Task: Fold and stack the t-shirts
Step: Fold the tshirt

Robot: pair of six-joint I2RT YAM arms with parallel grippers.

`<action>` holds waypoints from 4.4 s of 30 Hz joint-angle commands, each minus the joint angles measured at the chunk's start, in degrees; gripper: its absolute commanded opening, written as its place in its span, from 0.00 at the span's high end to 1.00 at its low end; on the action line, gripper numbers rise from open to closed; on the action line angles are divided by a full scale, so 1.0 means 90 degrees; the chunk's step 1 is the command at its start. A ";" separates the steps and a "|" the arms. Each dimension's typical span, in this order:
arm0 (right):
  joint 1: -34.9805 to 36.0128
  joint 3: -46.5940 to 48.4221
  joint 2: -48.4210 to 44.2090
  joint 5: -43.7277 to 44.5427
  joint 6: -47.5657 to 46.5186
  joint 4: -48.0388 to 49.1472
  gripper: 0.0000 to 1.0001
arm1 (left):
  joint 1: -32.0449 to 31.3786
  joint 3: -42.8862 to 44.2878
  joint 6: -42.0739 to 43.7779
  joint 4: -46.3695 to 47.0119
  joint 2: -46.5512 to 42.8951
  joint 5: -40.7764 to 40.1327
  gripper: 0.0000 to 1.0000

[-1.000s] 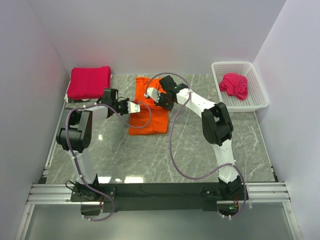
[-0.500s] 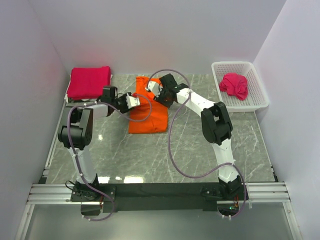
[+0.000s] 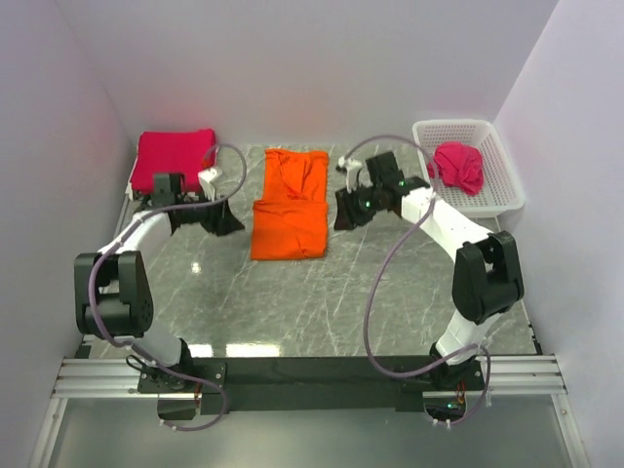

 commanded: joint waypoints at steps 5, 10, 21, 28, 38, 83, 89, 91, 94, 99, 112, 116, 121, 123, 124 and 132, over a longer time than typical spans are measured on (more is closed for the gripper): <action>0.0124 -0.1678 -0.0085 -0.1108 0.1392 0.2136 0.57 | 0.0132 -0.1330 -0.1796 0.0147 0.0200 0.0420 0.41; 0.0212 -0.1952 0.0344 -0.1040 0.1832 0.2996 0.57 | 0.0162 -0.1263 -0.2341 0.0470 0.0785 0.0469 0.41; 0.0446 -0.1532 0.1136 -0.0757 0.2067 0.2920 0.54 | 0.0142 -0.0667 -0.2929 0.0529 0.2016 0.0439 0.40; 0.0524 -0.1474 0.1370 -0.0689 0.2077 0.2832 0.52 | 0.0035 -0.0628 -0.2929 0.0305 0.2261 0.0176 0.50; 0.0573 -0.1191 0.1566 -0.0649 0.1960 0.2558 0.66 | -0.0092 -0.0413 -0.2969 0.0070 0.2574 0.0019 0.58; 0.1072 -0.0410 0.0609 0.0532 -0.1214 -0.2237 0.59 | 0.0366 0.1139 0.0048 -0.4520 0.1754 -0.0499 0.65; 0.1013 0.0430 0.0754 0.0016 -0.0425 -0.1486 0.71 | 0.0113 0.1627 -0.0399 -0.3193 0.1635 0.0212 0.67; 0.0993 0.0664 0.1007 -0.0326 -0.0045 -0.1223 0.74 | 0.0016 0.1940 -0.0875 -0.2647 0.1937 0.0516 0.71; 0.1003 0.0957 0.1543 -0.0736 0.0336 -0.0744 0.77 | -0.0150 0.2057 -0.1589 -0.1624 0.2260 0.0937 0.74; 0.0857 0.1485 0.2453 -0.0532 0.0631 -0.0313 0.78 | -0.0434 0.2253 -0.2781 -0.0313 0.3042 0.0947 0.74; 0.0183 0.3556 0.3521 0.0788 0.0047 -0.0849 0.68 | -0.0454 0.2742 -0.4162 0.1398 0.3699 0.0702 0.64; 0.0192 0.2573 0.2263 0.0338 -0.0559 -0.0823 0.58 | -0.0327 0.2420 -0.2333 0.0551 0.2589 0.0752 0.55; 0.0425 -0.0073 -0.0098 0.0795 -0.1738 0.0076 0.52 | -0.0327 0.1172 0.1669 -0.1109 0.0646 0.0557 0.49; 0.0640 -0.1135 -0.0909 0.1137 -0.2130 0.0749 0.51 | -0.0327 0.0364 0.2710 -0.1637 0.0164 0.0382 0.48; 0.0758 -0.1489 -0.1147 0.1293 -0.2558 0.1041 0.50 | -0.0327 0.0117 0.3653 -0.1764 -0.0215 0.0332 0.48; 0.2104 -0.2917 -0.1354 0.2242 -0.4338 0.2586 0.49 | -0.0511 -0.2119 0.6464 -0.0802 -0.1439 -0.0244 0.32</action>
